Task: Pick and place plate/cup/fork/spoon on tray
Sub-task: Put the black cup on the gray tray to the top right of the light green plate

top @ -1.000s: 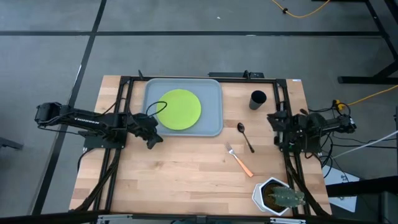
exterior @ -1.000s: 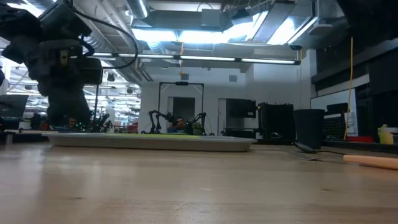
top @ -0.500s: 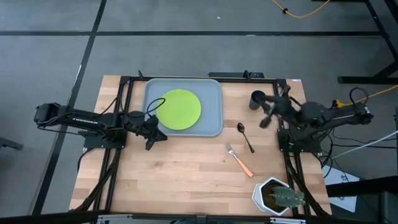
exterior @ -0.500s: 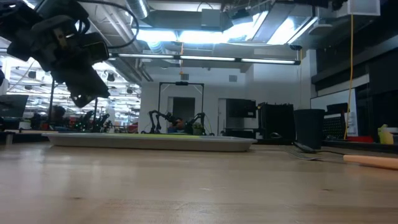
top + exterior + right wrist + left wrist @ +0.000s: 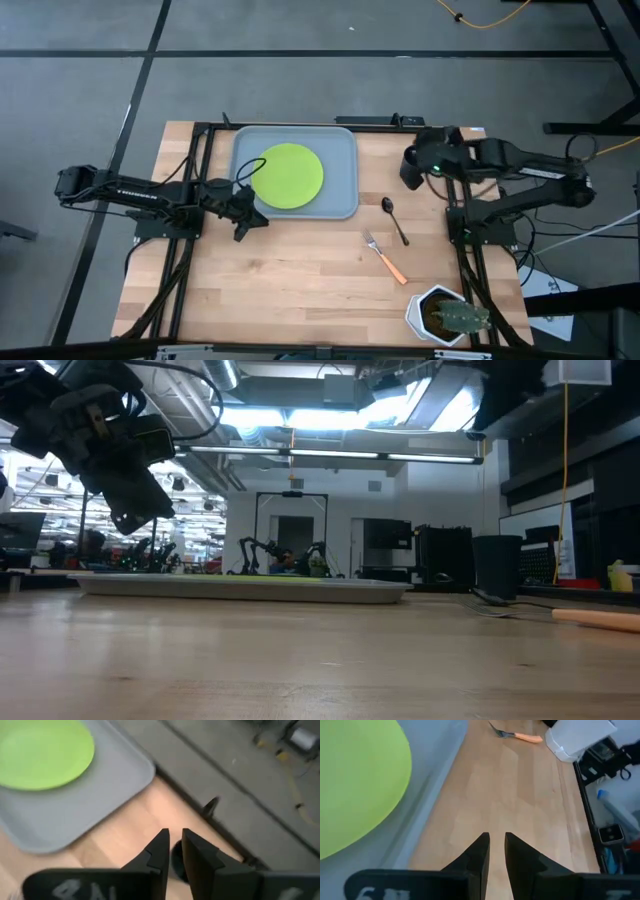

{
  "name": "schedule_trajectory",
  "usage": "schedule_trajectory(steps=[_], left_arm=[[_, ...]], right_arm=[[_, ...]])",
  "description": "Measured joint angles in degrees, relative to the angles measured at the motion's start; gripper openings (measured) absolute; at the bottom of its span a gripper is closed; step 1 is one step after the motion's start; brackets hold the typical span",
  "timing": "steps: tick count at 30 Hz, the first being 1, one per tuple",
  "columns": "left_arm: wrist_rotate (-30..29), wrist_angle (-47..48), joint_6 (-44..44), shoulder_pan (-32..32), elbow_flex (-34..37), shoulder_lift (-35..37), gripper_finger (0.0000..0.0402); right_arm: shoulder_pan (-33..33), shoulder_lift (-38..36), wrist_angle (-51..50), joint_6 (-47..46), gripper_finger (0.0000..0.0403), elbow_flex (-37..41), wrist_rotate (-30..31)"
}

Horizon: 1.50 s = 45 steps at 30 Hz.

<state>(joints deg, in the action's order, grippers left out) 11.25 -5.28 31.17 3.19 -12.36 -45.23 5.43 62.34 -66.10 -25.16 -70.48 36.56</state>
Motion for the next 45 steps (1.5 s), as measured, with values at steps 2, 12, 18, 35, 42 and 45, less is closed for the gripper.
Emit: schedule_trajectory(steps=[2,12,18,35,42,45], left_arm=[[-1.1,0.35,-2.46,-0.18,0.0,0.0,0.0053],[-7.9,-6.85,-18.28,-6.74,3.5,3.67,0.0053],[-7.58,-15.28,-20.43,-8.08,11.56,12.7,0.0053],[-7.41,3.7,-26.1,-5.13,11.89,39.52,0.0053],[-7.39,3.81,-28.57,-5.13,11.89,41.11,0.0053],[-7.43,3.85,-29.28,-5.13,11.89,41.09,0.0053]], right_arm=[[2.52,2.05,0.54,1.54,0.0057,-0.13,-4.57],[10.7,11.7,0.4,4.84,0.0057,-0.13,-13.87],[12.82,15.22,0.48,5.99,0.0057,-0.13,-14.23],[23.7,24.29,6.1,2.94,0.0057,-0.13,-15.89],[25.38,29.99,-5.82,-4.72,0.0057,-0.11,-15.33],[24.69,30.34,-5.89,-6.54,0.0057,-0.11,-12.86]])
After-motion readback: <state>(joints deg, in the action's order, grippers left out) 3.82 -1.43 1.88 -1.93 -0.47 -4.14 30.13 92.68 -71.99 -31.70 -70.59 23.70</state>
